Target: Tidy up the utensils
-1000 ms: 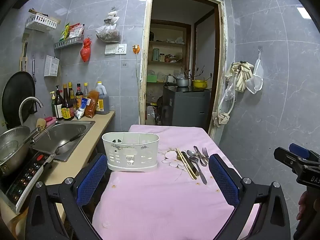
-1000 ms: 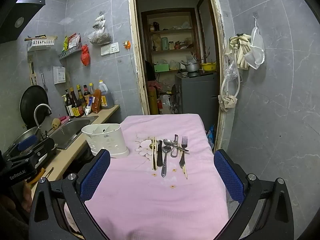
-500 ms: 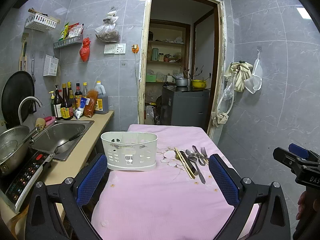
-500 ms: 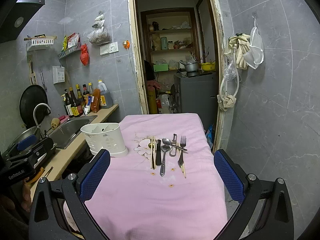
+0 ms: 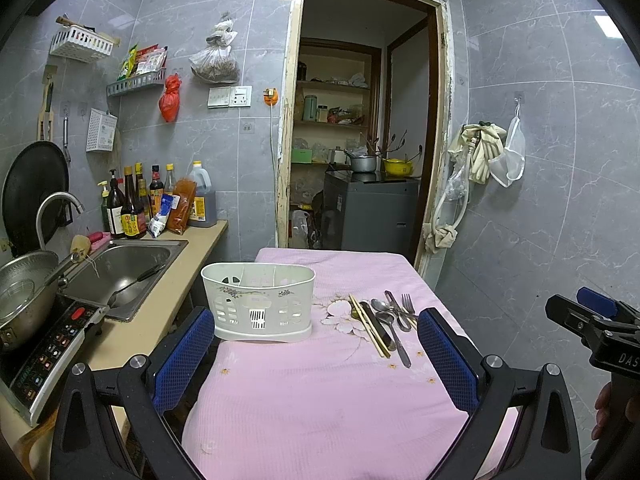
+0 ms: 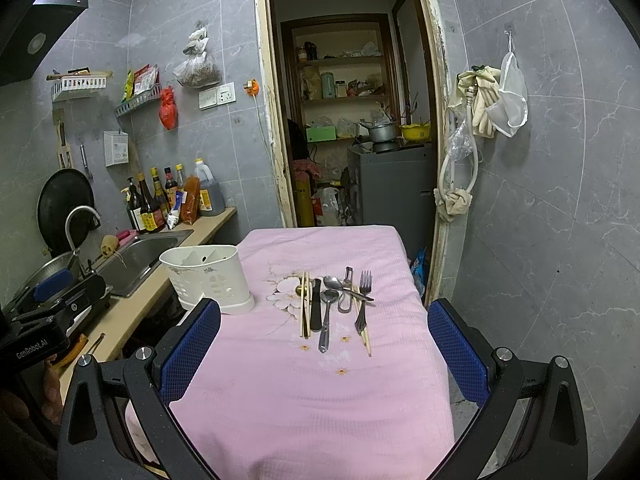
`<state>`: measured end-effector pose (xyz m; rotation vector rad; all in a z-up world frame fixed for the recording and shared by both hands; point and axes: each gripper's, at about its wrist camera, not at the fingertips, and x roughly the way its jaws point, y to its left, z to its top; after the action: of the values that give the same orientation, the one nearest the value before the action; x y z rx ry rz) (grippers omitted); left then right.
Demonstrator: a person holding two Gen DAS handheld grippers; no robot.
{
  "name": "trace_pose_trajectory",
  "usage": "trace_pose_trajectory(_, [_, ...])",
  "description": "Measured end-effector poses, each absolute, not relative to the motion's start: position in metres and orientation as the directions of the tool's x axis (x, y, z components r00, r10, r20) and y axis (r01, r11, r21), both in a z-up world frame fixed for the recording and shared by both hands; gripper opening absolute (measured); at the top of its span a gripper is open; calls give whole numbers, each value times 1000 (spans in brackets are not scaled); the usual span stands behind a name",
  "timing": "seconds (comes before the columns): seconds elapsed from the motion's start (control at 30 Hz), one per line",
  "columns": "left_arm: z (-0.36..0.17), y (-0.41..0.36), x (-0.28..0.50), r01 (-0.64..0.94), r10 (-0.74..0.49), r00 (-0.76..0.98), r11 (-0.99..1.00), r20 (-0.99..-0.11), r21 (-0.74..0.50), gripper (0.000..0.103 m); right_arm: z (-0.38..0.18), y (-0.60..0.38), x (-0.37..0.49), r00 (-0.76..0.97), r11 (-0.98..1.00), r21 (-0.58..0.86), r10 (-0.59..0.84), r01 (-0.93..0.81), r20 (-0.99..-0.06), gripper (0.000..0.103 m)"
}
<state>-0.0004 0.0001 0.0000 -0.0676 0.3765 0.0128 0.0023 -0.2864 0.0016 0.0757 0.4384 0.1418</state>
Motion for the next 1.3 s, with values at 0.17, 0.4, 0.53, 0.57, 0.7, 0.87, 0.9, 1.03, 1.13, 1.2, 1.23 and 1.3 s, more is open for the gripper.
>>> trace_pose_trajectory(0.17, [0,0,0,-24,-1,930,998,-368,-63,102,1,-286,4,895,987,103,153,-120,-419,102])
trace_pose_trajectory(0.4, [0,0,0,-24,-1,929,998,-369,-65,102,1,-289,7,895,987,103,153,-120,-420,102])
trace_pose_trajectory(0.53, [0,0,0,-24,-1,929,998,-369,-64,102,-1,-288,8,894,988,102,152,-120,-421,102])
trace_pose_trajectory(0.57, [0,0,0,-24,-2,929,998,-370,-65,102,-1,-288,9,894,988,102,151,-119,-421,102])
trace_pose_trajectory(0.7, [0,0,0,-24,-2,929,998,-370,-65,102,-7,-288,11,893,988,101,150,-118,-423,102])
trace_pose_trajectory(0.87, [0,0,0,-24,-2,929,998,-371,-65,102,-10,-292,13,893,988,101,149,-117,-425,102])
trace_pose_trajectory(0.9, [0,0,0,-24,-2,928,998,-371,-65,102,-9,-292,13,893,988,100,149,-117,-425,102])
trace_pose_trajectory(1.03, [0,0,0,-24,-2,928,998,-372,-66,102,-6,-291,12,892,988,99,148,-117,-427,102])
trace_pose_trajectory(1.13, [0,0,0,-24,-2,928,998,-372,-65,102,-19,-290,19,891,989,94,146,-116,-431,102])
trace_pose_trajectory(1.2, [0,0,0,-24,-2,928,998,-373,-66,102,-18,-290,20,891,988,97,147,-117,-429,102])
trace_pose_trajectory(1.23, [0,0,0,-25,-2,928,998,-373,-65,102,-18,-290,20,891,988,98,147,-116,-430,102])
trace_pose_trajectory(1.3, [0,0,0,-24,-2,928,998,-374,-65,102,-18,-289,20,891,988,98,147,-116,-430,102])
